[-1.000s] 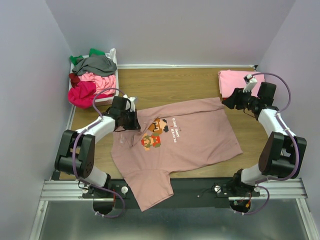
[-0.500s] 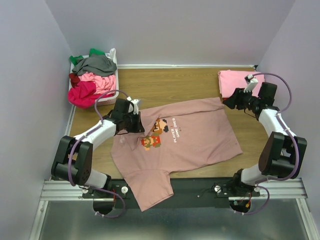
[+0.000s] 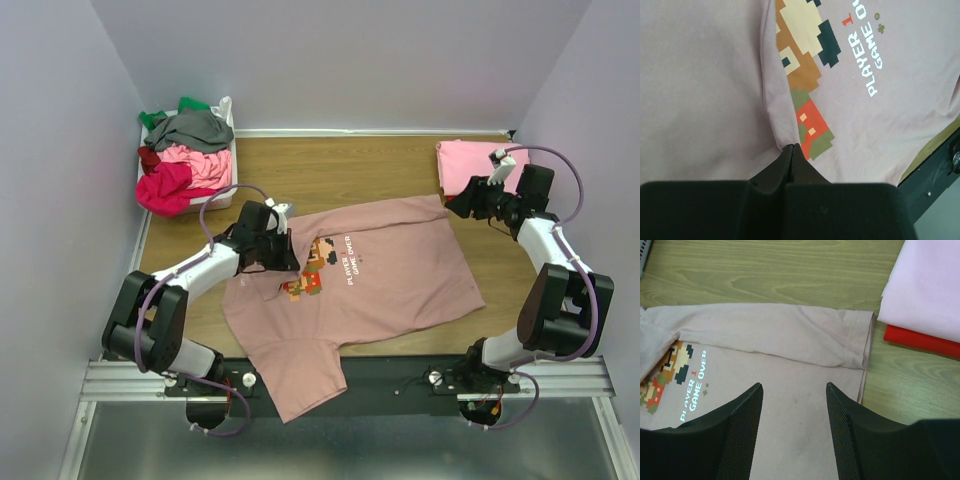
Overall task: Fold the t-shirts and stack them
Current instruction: Fold the tshirt
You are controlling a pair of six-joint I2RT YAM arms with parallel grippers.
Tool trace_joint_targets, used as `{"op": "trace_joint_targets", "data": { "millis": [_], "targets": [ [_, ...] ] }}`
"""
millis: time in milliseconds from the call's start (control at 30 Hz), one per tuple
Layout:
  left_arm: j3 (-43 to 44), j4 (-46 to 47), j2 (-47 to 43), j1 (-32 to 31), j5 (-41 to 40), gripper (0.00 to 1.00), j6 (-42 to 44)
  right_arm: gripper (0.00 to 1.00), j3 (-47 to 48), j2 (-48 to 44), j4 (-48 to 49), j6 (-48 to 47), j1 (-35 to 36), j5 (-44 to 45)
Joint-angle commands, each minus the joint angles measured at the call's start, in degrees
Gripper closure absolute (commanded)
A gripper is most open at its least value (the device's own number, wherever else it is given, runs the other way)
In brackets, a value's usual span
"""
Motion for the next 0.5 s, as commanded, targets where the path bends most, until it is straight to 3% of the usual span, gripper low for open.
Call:
{"op": "trace_joint_targets", "data": {
  "millis": [0, 167, 267, 300, 467],
  "targets": [
    [0.1, 1.8, 0.8, -1.2, 1.3, 1.00, -1.4, 0.39, -0.6, -0.1, -1.0, 0.1, -0.8, -1.3],
    [-0.1, 2.6, 1.7, -3.2, 1.6, 1.00, -2.2, 0.39, -0.6, 0.1, -1.0, 0.0, -0.8, -1.4],
    [-0.2, 3.6, 2.3, -4.2, 2.6, 0.95, -3.0, 0.39, -0.6, 0.1, -1.1, -0.1, -0.9, -1.4],
    [-0.3, 3.8, 2.7, -4.9, 2.8, 0.88, -3.0, 0.39, -0.6, 0.1, -1.1, -0.1, -0.9, -1.3],
    [-1.0, 5.7, 4.1, -6.4, 5.9, 0.85, -3.2, 0.39, -0.6, 0.2, -1.1, -0.2, -0.9, -1.2]
  ]
}}
